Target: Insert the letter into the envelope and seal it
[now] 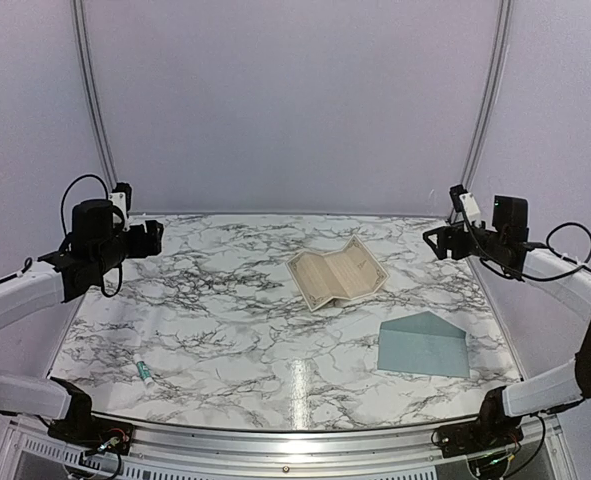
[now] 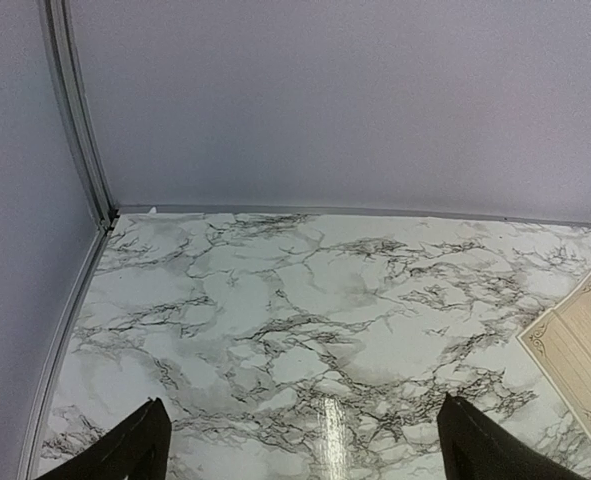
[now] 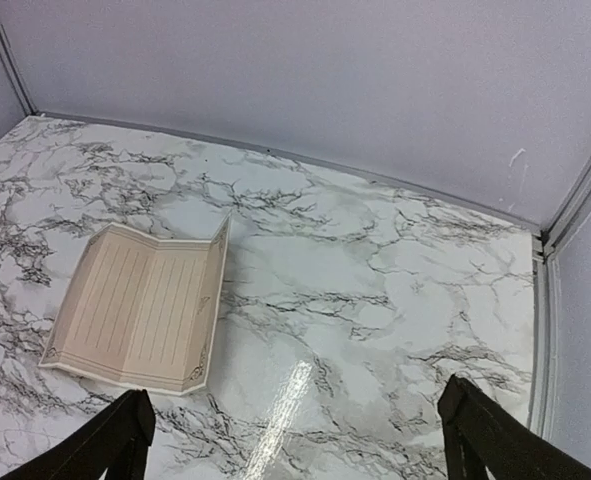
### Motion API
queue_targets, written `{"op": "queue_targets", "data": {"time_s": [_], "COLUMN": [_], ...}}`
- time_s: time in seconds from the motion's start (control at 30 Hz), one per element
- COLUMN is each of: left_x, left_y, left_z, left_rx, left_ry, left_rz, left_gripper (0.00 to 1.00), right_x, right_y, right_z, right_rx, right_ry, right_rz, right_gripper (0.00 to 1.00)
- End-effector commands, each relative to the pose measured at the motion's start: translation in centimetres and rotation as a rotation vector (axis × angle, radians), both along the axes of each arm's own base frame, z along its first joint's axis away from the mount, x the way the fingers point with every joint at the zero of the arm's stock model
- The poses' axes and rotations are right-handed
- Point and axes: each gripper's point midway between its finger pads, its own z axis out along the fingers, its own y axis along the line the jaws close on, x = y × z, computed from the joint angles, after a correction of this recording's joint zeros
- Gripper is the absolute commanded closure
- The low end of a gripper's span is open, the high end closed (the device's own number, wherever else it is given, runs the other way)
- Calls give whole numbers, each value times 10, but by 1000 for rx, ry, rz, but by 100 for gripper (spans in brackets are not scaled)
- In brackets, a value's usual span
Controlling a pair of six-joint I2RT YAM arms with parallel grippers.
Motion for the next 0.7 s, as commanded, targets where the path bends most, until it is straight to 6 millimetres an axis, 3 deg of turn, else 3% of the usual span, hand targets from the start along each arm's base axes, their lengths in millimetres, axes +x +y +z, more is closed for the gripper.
{"op": "queue_targets", "data": {"time_s": [0.0, 0.2, 0.33, 0.47, 0.57, 0.67], "left_x": [-1, -7, -15, -28, -42, -51], "left_y": [-14, -51, -91, -135, -170, -197], "left_z": [21, 8, -4, -30, -48, -62], "left_rx": [-23, 3, -23, 5, 19, -1], "left_ry": [-91, -55, 11, 121, 185, 241], "left_rz": [-100, -275, -454, -590, -680, -716], "left_gripper": [4, 6, 13, 19, 20, 22], "right_x": [12, -6, -17, -23, -19, -9], "right_y": [-25, -21, -21, -25, -23, -17], "right_z": [19, 8, -12, -27, -39, -50], "right_rx": [-8, -141, -241, -297, -268, -199], "right_ry": [-77, -40, 56, 140, 203, 269], "right_rz": [-91, 87, 189, 233, 260, 287], "right_gripper": [4, 4, 3, 3, 9, 23]}}
